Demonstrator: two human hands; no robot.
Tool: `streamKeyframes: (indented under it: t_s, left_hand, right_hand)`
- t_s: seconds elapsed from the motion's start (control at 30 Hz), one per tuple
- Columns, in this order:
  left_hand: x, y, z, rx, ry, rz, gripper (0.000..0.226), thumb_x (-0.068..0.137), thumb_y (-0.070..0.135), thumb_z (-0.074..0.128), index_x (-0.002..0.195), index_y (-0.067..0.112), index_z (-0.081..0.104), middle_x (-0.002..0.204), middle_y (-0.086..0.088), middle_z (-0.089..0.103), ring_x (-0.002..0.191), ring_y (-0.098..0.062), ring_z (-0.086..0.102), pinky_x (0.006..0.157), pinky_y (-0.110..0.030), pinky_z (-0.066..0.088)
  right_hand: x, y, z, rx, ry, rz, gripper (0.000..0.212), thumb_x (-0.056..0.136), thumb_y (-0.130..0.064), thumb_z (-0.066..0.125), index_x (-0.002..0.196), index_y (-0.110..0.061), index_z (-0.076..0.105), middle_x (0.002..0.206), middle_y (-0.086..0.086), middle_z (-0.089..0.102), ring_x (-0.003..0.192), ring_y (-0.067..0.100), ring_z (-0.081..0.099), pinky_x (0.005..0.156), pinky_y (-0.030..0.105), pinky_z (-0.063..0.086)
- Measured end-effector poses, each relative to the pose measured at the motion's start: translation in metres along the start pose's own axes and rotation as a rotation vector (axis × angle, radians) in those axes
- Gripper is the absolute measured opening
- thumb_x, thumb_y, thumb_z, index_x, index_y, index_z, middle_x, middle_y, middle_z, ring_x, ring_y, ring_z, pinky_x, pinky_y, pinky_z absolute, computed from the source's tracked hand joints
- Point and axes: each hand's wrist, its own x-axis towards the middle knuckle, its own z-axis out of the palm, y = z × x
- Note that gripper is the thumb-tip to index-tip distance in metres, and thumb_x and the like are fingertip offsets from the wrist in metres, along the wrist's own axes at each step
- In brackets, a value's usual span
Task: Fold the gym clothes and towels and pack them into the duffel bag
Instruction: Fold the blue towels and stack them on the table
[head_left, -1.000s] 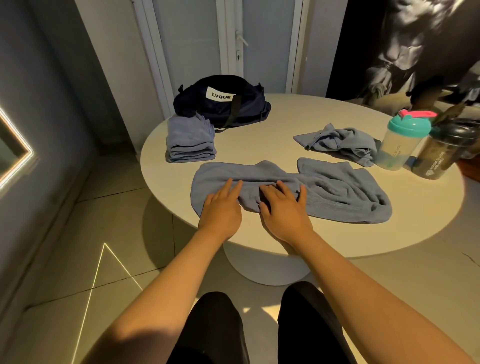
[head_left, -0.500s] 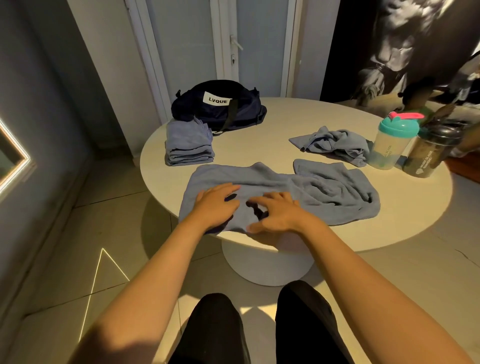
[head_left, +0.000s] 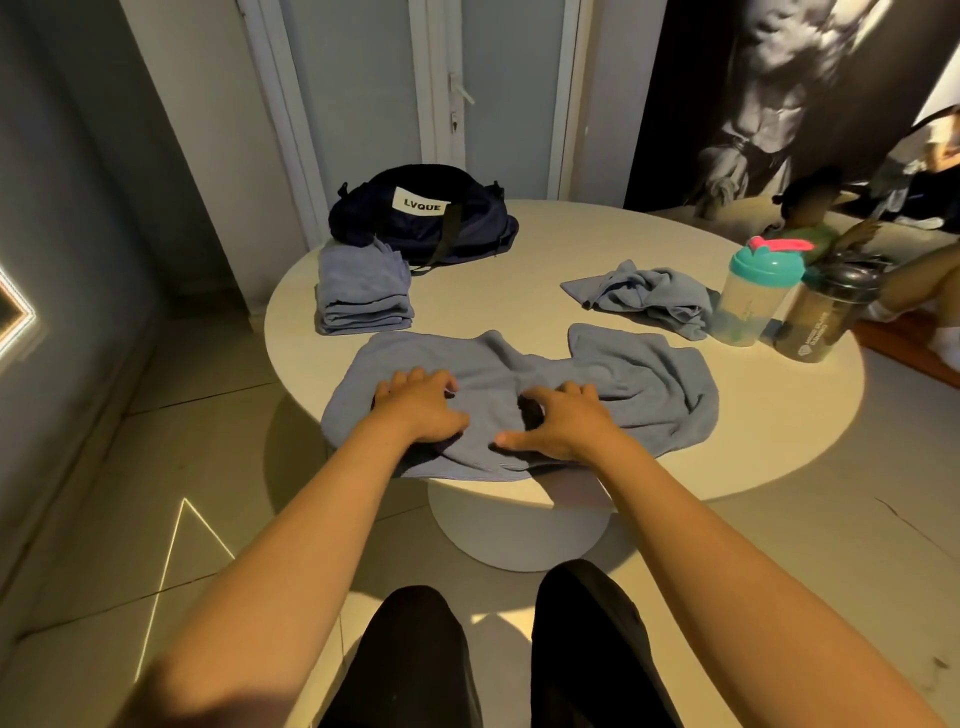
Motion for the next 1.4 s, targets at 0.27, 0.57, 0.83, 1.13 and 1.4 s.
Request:
streamKeyframes:
  t_s: [0.27, 0.57, 0.83, 1.13, 1.4]
  left_hand:
    - [0.022, 0.058, 0.052, -0.094, -0.001, 0.27, 0.058, 0.107, 0.051, 0.022, 0.161, 0.031, 0.015, 0.169, 0.007, 0.006, 0.155, -0.015, 0.002, 0.125, -0.04, 0.002]
    - [0.042, 0.056, 0.033, -0.052, 0.117, 0.089, 0.043, 0.097, 0.052, 0.042, 0.134, 0.03, 0.051, 0.147, -0.004, 0.043, 0.137, -0.031, 0.036, 0.114, -0.044, 0.028]
    - [0.078, 0.097, 0.046, -0.201, -0.021, 0.356, 0.054, 0.104, 0.05, 0.038, 0.155, 0.033, 0.031, 0.165, 0.003, 0.025, 0.15, -0.022, 0.023, 0.122, -0.045, 0.02]
    - [0.111, 0.082, 0.041, 0.029, 0.057, 0.109, 0.064, 0.105, 0.059, 0.017, 0.161, 0.029, 0.014, 0.169, -0.001, 0.001, 0.155, -0.024, -0.001, 0.124, -0.045, -0.003]
    - [0.108, 0.114, 0.056, -0.023, 0.023, 0.229, 0.06, 0.104, 0.06, 0.017, 0.159, 0.036, 0.018, 0.169, 0.002, 0.003, 0.154, -0.025, 0.003, 0.124, -0.044, -0.003]
  right_hand:
    - [0.022, 0.04, 0.006, -0.002, 0.248, 0.011, 0.045, 0.104, -0.047, 0.038, 0.14, -0.023, 0.05, 0.139, 0.014, 0.052, 0.132, 0.037, 0.043, 0.107, 0.052, 0.033]
    - [0.041, 0.066, -0.008, 0.091, 0.342, 0.115, 0.046, 0.107, -0.043, 0.032, 0.134, -0.011, 0.052, 0.131, 0.027, 0.054, 0.115, 0.042, 0.052, 0.088, 0.046, 0.043]
    - [0.069, 0.086, -0.015, 0.129, 0.349, 0.038, 0.032, 0.106, -0.028, 0.041, 0.13, -0.017, 0.058, 0.127, 0.014, 0.058, 0.115, 0.037, 0.053, 0.097, 0.048, 0.038]
    - [0.071, 0.122, -0.018, 0.046, 0.463, 0.221, 0.051, 0.105, -0.044, 0.036, 0.147, -0.016, 0.041, 0.146, 0.027, 0.035, 0.14, 0.044, 0.026, 0.112, 0.057, 0.019]
    - [0.07, 0.124, -0.004, 0.018, 0.314, 0.239, 0.052, 0.106, -0.046, 0.024, 0.148, -0.021, 0.038, 0.158, 0.012, 0.031, 0.15, 0.03, 0.016, 0.116, 0.064, 0.004]
